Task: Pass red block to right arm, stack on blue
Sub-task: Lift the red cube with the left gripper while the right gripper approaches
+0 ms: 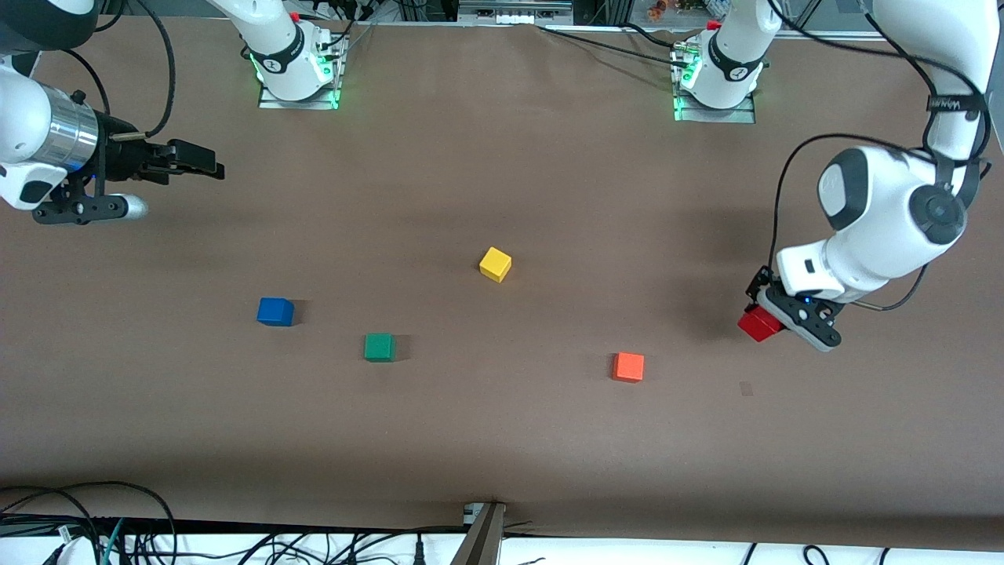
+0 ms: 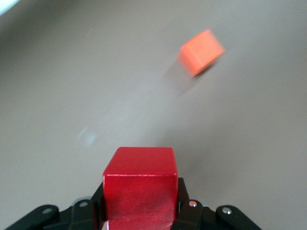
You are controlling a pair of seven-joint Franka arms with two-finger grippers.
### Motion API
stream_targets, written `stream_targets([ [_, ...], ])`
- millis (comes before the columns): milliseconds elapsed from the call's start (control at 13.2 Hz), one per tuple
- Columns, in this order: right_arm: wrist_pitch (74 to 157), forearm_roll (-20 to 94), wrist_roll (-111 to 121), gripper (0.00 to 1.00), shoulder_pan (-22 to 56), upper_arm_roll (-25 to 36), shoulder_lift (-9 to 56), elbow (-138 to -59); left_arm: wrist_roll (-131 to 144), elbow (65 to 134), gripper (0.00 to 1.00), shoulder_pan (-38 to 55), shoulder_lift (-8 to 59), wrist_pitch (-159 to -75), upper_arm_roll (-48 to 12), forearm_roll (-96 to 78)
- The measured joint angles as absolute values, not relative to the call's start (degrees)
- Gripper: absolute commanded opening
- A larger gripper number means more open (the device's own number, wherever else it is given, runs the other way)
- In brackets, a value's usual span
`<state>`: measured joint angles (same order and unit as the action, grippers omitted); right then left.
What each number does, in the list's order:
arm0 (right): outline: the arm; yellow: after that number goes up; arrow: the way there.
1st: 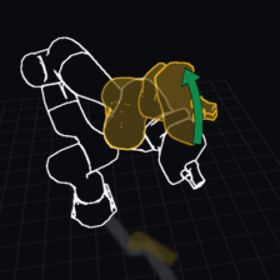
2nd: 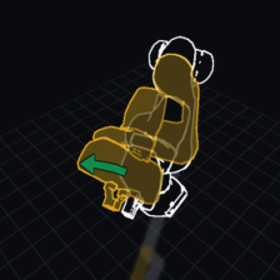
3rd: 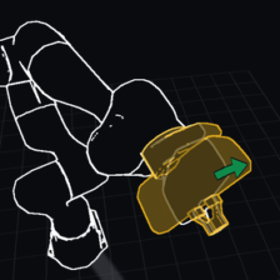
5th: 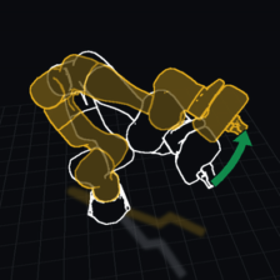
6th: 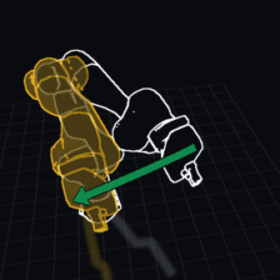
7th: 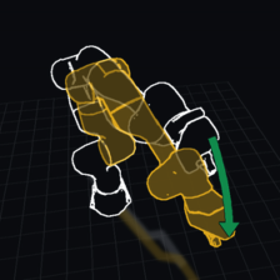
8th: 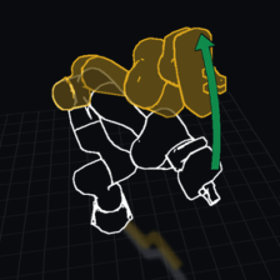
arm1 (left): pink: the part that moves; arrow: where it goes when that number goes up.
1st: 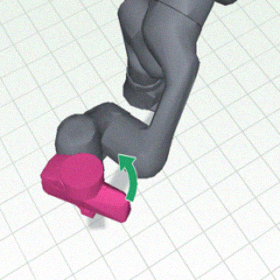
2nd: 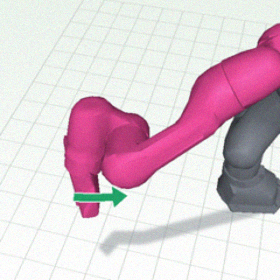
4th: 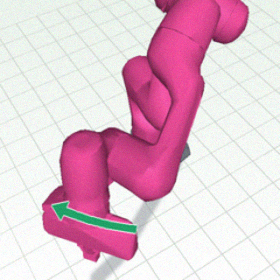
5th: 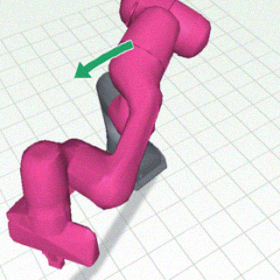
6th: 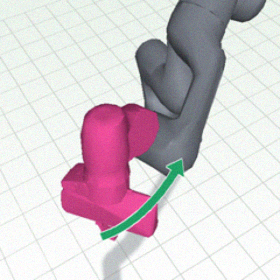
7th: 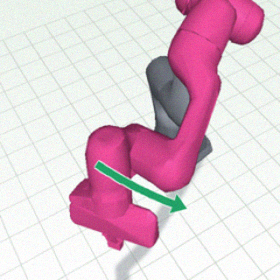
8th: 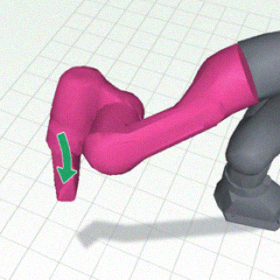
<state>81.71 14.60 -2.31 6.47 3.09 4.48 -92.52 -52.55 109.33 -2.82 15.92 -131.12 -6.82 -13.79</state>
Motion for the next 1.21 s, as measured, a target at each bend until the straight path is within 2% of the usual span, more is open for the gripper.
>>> stream_targets([
  [303,81.7,26.0,-2.2,1.00,6.1,3.5,7.6,-92.3,-78.0,107.9,0.00,-3.0,15.3,-123.8,-6.8,-33.9],
  [531,81.8,40.5,-2.1,1.00,5.3,3.6,10.4,-92.2,-92.1,106.5,0.00,-2.5,16.5,-117.9,-7.4,-48.2],
  [986,88.9,64.1,3.2,1.00,5.1,3.0,15.6,-93.1,-108.9,99.3,0.00,-2.1,25.5,-106.3,-12.3,-69.4],
  [1213,91.3,72.0,9.8,1.00,6.4,2.4,17.3,-96.7,-110.5,95.7,0.00,-2.0,28.1,-104.6,-16.1,-77.2],
])
